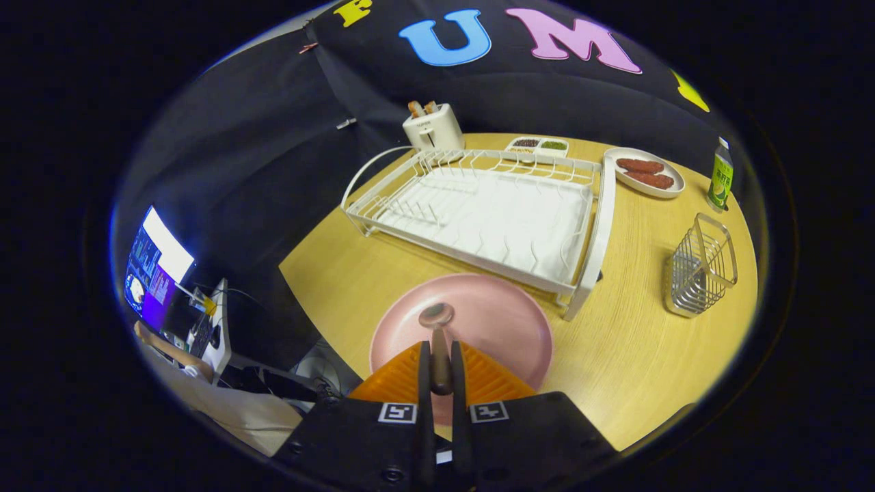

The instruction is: Take the plate from the dish rack, then take the spoon from the basket and place it into the plate.

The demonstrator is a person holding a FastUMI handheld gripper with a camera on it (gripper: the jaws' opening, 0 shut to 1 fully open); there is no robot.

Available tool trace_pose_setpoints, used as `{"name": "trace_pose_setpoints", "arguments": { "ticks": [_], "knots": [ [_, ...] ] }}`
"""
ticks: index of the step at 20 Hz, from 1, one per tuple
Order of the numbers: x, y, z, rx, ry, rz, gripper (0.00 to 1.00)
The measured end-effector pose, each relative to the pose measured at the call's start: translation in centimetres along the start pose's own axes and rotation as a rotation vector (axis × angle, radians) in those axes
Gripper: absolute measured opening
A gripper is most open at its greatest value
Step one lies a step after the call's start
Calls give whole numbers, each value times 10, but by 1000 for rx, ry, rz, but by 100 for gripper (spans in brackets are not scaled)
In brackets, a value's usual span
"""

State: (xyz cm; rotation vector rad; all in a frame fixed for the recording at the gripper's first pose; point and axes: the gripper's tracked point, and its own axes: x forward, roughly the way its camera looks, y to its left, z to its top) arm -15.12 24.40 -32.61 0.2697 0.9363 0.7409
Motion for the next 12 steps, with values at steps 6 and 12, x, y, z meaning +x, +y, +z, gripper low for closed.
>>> {"name": "trace_pose_setpoints", "arguments": {
  "ticks": [6, 12],
  "knots": [
    [19, -19, -38, -5, 108, -50, 21],
    [13, -24, -38, 9, 100, -80, 80]
  ]
}}
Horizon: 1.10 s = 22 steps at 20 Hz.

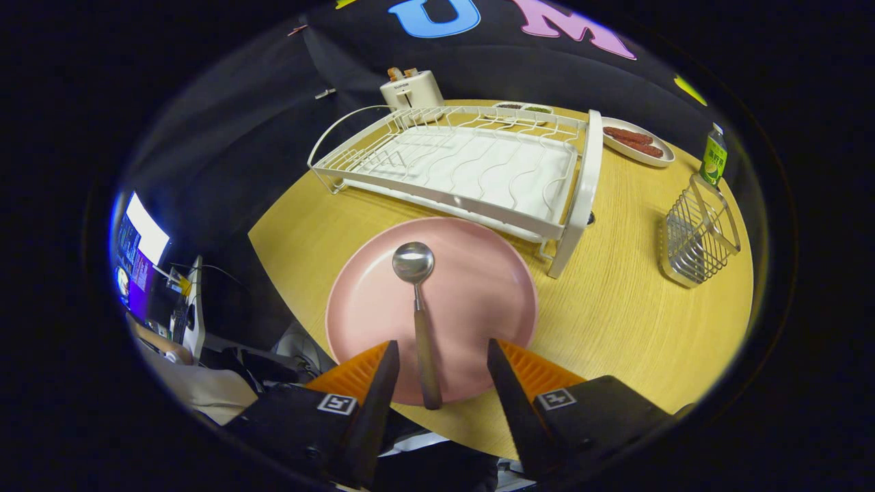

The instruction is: Take the plate from the dish rack, then take the spoon from the basket and place it into the plate.

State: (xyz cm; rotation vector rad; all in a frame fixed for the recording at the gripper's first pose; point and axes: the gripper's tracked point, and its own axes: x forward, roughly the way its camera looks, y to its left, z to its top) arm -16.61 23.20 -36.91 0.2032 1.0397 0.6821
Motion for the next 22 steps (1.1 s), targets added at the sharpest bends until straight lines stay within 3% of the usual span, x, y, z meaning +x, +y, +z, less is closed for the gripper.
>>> {"name": "trace_pose_setpoints", "arguments": {
  "ticks": [1, 5, 14, 22],
  "knots": [
    [-2, -1, 0, 2, -2, -6, 90],
    [-20, -4, 17, 15, -58, -33, 99],
    [-134, -61, 145, -80, -386, -250, 99],
    [-256, -106, 222, -76, -634, -358, 99]
  ]
}}
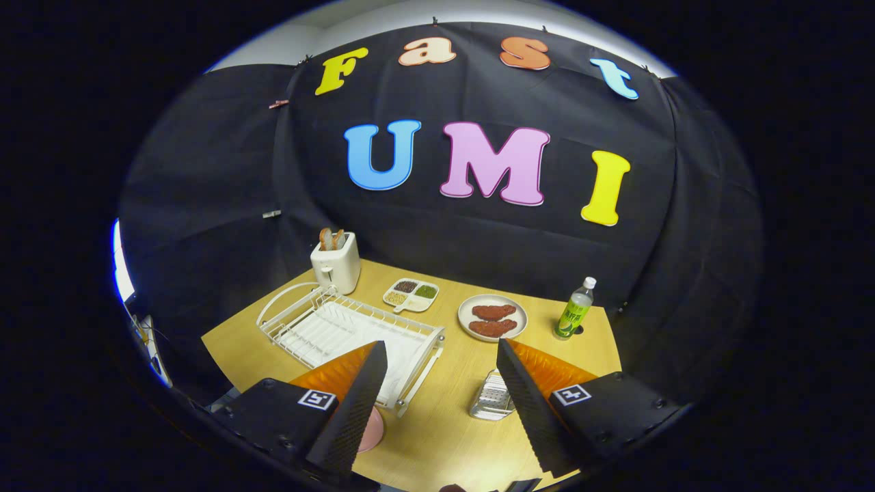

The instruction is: Take the plate from the dish rack, then take the spoon from the basket and place it into the plate.

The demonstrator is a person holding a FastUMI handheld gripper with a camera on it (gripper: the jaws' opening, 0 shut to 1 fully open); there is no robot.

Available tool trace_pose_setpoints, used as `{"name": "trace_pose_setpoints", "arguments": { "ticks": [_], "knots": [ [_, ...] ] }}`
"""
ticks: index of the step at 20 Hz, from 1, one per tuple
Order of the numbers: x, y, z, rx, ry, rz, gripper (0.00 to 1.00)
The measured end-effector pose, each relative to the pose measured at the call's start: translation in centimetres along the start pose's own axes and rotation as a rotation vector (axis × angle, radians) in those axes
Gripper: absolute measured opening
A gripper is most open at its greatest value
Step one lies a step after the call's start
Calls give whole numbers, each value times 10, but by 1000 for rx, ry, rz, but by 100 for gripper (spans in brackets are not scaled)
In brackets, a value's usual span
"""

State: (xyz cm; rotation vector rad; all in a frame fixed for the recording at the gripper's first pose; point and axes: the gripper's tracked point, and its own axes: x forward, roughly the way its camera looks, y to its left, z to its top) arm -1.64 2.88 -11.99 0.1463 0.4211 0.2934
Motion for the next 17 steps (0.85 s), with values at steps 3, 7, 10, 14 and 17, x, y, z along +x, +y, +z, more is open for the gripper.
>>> {"name": "trace_pose_setpoints", "arguments": {
  "ticks": [3, 7, 10, 14, 17],
  "knots": [
    [-17, -26, 28, -14, -69, -37, 99],
    [-42, -54, 49, -49, -143, -90, 97],
    [-57, -72, 57, -40, -180, -128, 98],
    [-68, -85, 64, -13, -220, -139, 98],
    [-69, -87, 61, -9, -223, -134, 98]
  ]
}}
